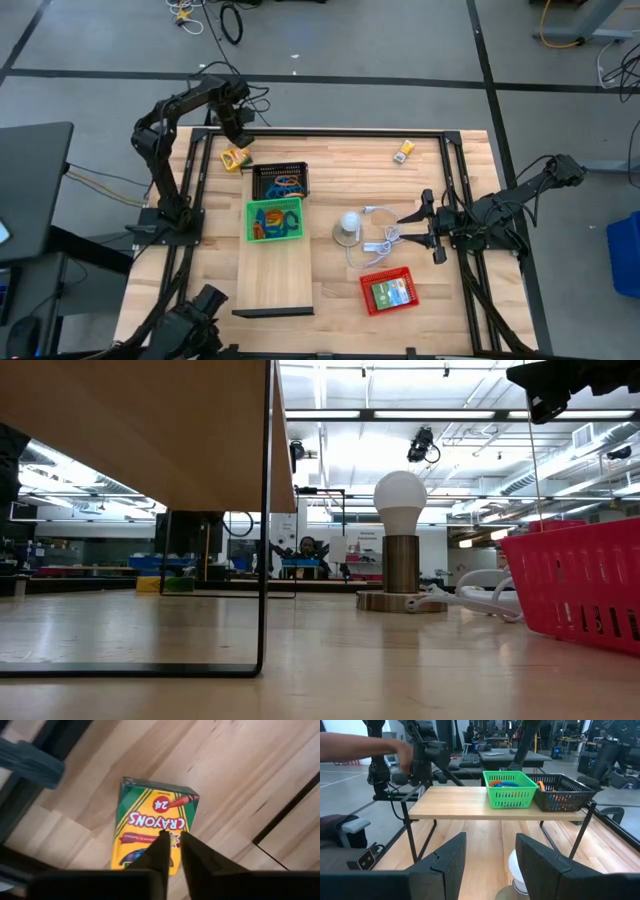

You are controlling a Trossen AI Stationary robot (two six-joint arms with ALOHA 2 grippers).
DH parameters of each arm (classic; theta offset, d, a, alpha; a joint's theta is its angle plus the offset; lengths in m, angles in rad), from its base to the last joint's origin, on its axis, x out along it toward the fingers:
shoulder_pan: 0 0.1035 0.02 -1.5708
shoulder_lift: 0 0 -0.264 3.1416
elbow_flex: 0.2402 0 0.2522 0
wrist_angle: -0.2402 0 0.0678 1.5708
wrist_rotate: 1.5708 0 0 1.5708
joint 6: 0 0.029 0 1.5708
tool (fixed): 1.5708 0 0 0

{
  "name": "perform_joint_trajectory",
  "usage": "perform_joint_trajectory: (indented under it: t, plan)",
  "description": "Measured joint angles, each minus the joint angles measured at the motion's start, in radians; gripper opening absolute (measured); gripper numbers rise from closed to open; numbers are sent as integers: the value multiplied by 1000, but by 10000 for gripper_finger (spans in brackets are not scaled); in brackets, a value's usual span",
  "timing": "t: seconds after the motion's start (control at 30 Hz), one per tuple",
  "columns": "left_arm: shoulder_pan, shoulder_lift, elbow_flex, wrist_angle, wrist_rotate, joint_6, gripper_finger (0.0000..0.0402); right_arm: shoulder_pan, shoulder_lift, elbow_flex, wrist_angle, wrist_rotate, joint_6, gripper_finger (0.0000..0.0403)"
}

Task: Pick & Place Office Desk Supplies
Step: Put the box of crayon into the red bin

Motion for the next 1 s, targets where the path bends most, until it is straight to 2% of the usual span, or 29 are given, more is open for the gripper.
perform_joint_trajectory:
  t: [0.1,0.3,0.43,0.73,1.0]
  plan:
    - [2,39,0,0,-8,0,92,0,0,0,-7,0,3,181]
    - [16,106,0,15,-104,-25,190,0,0,0,-7,0,3,181]
    - [39,127,0,32,-105,-33,230,0,0,0,-11,0,11,181]
    - [45,159,2,55,-50,-18,239,0,0,0,-14,0,20,181]
    - [50,252,13,46,-30,0,233,0,0,0,-14,3,23,181]
